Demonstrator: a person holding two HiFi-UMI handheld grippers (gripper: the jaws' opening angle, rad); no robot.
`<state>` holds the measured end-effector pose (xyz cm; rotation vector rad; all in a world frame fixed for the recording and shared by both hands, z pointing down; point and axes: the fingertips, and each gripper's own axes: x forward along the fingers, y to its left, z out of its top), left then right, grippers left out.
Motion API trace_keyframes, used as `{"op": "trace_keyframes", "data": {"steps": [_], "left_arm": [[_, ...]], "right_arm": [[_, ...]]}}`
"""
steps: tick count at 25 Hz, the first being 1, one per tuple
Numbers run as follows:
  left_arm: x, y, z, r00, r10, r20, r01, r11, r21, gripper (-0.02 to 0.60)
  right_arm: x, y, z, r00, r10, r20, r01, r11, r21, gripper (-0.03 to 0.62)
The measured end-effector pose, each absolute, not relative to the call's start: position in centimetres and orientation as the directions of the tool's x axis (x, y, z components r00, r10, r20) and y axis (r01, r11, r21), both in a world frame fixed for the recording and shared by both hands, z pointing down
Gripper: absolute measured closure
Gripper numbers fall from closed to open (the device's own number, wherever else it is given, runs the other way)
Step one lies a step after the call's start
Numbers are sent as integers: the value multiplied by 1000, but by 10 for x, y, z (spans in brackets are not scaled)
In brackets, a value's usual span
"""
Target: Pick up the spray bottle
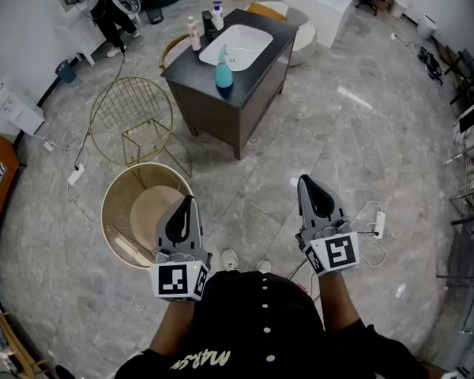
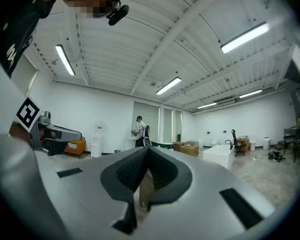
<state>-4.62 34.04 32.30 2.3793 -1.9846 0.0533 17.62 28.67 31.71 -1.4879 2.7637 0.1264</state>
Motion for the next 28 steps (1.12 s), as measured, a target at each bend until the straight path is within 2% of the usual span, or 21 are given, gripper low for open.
{"op": "trace_keyframes", "data": {"steps": [15,28], "left_arm": [[-63,331,328,201,-978,58,-979,-200,26,565],[-102,324,337,241,-968,71,-970,-240,22,565]], "right_arm": [[154,281,316,-552,-832,-54,-833,548,70,599],[139,276,325,-469,-882,-44,-883,467,52,599]]}}
